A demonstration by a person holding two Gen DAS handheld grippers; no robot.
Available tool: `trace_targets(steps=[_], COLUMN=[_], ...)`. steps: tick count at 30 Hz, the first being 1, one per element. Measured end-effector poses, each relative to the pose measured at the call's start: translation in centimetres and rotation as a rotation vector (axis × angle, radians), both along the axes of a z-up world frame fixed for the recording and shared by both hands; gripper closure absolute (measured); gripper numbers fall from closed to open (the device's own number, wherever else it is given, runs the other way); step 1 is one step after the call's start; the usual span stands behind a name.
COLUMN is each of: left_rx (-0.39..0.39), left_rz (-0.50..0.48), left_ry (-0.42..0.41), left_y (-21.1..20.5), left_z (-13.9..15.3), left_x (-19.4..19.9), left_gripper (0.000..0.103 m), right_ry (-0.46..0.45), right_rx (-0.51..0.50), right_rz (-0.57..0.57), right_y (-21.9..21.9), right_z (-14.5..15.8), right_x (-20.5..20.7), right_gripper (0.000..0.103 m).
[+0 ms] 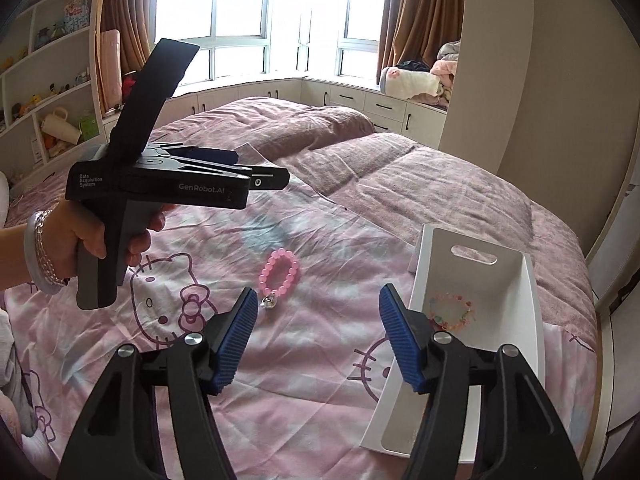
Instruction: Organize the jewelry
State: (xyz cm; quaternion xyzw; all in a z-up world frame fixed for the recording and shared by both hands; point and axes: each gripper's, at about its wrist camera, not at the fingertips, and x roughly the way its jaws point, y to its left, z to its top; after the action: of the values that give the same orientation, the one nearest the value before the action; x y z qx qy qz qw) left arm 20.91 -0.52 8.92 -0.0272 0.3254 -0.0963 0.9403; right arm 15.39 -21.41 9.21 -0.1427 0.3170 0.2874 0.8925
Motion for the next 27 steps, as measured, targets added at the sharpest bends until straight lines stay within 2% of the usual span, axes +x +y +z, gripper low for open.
trace_targets(steps=[5,9,13,16,23,27], left_rx=[-0.026,-0.033,-0.012,-0.010,0.017,0.039], left_rz=[0.035,0.038,0.046,0.045,0.021,0.007], left_ry=[0.064,0.089,0.115,0.150,0.210,0.224], left_y=[2.2,3.1,3.2,3.2,2.9,2.6], left_z=[-3.3,-4.8,-6.5,-8.2,-11.7,-12.7], left_x=[0.7,1.5,2.5,3.4,4.6,4.9], left_gripper=[0.011,0.011,0.011,0.011,0.011,0.019], right_ry=[0.035,0.080,0.113,0.162,0.246,0.274], right_rx=[-0.016,0.006,0.023,0.036,0.019,-0.005], right_rz=[0.047,0.050,0.058,0.063,0.040,0.034], right_y=[2.8,4.5,6.2,7.5,8.3,8.6], right_z=[-1.9,-3.7,-5.4,-6.9,-11.4,-13.9], right_x=[0.1,1.0,2.6,4.0,6.3,7.2], right_gripper=[0.045,0.045,0.049,0.059,0.059,0.059])
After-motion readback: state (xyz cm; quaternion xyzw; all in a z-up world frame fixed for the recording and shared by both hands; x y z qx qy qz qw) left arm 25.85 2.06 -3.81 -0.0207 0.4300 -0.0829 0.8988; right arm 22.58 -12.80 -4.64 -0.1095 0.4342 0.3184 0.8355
